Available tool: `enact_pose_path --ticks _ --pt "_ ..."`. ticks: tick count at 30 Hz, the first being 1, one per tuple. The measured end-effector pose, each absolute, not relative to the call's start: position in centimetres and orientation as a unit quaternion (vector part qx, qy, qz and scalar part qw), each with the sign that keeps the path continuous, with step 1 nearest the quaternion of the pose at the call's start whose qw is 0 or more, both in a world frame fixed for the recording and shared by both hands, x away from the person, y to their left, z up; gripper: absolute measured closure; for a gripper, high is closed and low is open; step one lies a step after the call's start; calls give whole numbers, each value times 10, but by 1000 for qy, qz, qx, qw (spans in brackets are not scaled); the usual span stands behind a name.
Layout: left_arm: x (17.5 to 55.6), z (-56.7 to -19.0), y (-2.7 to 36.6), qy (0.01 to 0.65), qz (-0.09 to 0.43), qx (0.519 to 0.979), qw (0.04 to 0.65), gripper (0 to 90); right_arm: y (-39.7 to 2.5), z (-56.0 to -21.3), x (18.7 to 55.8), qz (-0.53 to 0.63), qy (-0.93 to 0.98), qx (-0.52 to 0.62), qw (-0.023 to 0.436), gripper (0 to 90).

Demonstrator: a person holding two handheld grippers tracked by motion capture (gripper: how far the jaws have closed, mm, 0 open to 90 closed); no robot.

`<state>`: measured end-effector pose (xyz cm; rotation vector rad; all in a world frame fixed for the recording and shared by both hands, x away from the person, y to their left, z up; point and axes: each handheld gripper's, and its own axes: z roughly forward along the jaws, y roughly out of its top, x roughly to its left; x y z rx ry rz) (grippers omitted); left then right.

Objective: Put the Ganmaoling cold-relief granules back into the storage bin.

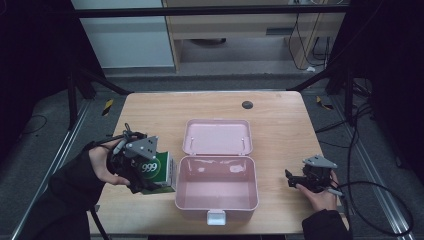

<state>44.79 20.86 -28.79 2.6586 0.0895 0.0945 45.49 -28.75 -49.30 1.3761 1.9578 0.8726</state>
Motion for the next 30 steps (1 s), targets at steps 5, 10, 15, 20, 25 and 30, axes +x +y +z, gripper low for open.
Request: enact_pose_path --ticks 5,10,15,20,25,30 --pt "449 -286 200 27 33 970 238 141 -288 -493 455 328 735 516 293 40" --pt "448 -283 192 19 33 970 239 141 -288 -493 455 329 734 517 293 40" --pt "449 -280 183 13 32 970 241 142 -288 -493 455 328 735 515 295 40" --pt "450 -280 171 3 29 970 241 142 -288 -493 455 327 735 516 294 40" --pt "453 -280 159 -6 27 971 239 142 -289 -493 455 327 737 514 294 40" --pt "456 -283 149 -9 26 971 239 142 -289 -493 455 326 737 514 295 40"
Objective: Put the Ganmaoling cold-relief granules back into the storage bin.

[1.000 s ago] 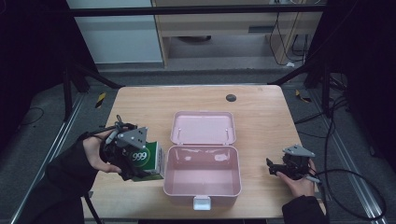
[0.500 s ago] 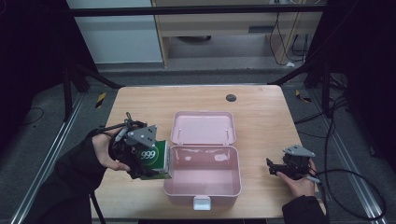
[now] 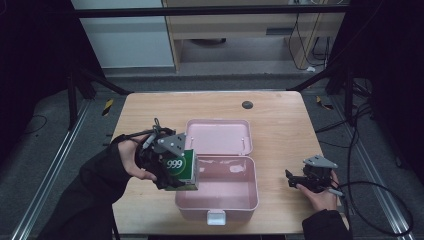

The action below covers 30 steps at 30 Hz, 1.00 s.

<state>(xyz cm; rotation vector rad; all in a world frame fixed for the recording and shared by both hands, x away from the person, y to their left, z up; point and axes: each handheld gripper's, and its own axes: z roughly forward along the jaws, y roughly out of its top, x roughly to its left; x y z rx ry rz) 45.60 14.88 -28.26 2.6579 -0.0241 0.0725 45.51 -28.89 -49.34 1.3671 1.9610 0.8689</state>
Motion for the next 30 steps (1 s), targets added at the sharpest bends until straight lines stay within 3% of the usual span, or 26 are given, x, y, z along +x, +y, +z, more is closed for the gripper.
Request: enact_pose_path --ticks 15,30 --pt "464 -291 121 -27 20 970 239 142 -288 -494 455 327 737 515 292 41" --pt "472 -322 106 -28 5 975 220 142 -288 -494 455 326 739 513 291 41"
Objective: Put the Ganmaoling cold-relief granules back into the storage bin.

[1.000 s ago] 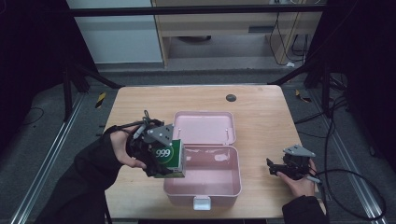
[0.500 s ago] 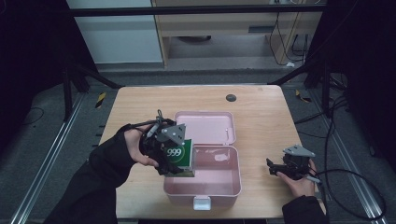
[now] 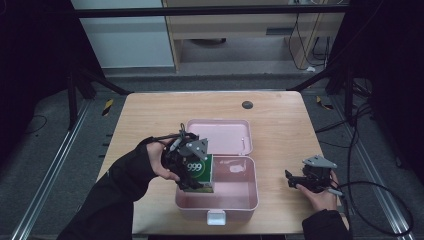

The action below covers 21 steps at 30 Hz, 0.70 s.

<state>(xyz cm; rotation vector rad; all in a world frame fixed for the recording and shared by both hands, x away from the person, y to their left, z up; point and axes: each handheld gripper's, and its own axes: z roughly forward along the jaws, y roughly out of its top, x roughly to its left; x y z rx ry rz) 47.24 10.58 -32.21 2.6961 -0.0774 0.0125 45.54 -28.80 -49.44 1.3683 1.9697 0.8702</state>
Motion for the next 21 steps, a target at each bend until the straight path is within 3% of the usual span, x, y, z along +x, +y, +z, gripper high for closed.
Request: enact_pose_path --ticks 21 --pt "479 -364 105 -17 -8 981 193 142 -287 -496 456 324 742 511 289 41"
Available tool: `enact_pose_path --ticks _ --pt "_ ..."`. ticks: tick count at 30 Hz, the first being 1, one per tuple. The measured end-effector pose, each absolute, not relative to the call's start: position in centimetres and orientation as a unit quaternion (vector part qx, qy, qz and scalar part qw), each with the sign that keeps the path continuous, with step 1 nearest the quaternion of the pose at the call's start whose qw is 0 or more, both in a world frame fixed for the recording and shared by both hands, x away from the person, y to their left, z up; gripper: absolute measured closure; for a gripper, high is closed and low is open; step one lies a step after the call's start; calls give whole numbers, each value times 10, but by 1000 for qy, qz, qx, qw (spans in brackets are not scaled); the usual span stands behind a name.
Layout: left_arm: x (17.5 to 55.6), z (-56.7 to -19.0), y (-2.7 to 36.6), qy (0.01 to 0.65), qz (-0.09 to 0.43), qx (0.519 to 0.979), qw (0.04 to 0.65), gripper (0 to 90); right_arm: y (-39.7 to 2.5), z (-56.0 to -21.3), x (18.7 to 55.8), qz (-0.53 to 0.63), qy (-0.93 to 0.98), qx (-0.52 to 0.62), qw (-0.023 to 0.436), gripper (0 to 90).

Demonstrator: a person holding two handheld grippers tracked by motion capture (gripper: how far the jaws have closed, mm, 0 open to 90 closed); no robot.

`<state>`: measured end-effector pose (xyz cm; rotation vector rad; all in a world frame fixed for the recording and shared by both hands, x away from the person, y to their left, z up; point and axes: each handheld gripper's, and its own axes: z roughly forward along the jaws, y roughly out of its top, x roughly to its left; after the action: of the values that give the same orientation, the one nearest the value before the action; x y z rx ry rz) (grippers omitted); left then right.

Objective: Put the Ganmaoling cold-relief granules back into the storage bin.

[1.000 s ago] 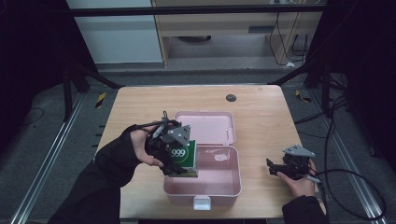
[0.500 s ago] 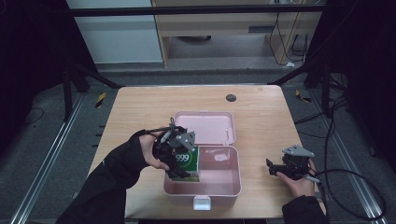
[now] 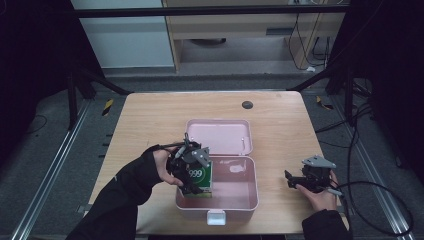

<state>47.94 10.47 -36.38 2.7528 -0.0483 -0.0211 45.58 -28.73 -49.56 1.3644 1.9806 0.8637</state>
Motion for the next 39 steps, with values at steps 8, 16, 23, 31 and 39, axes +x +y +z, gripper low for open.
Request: enact_pose_path --ticks 8,16,23,31,39 --pt "480 -374 105 -14 -9 982 190 142 -287 -496 456 324 742 511 288 41" --pt "480 -384 106 -11 -9 983 182 142 -286 -496 456 322 744 511 287 41" --pt "480 -394 104 -8 -13 985 172 140 -286 -497 456 321 744 511 286 39" --pt "481 -398 104 -5 -7 986 168 111 -286 -497 456 321 746 510 284 31" --pt "479 -376 117 1 10 977 212 127 -286 -497 456 319 747 510 284 27"
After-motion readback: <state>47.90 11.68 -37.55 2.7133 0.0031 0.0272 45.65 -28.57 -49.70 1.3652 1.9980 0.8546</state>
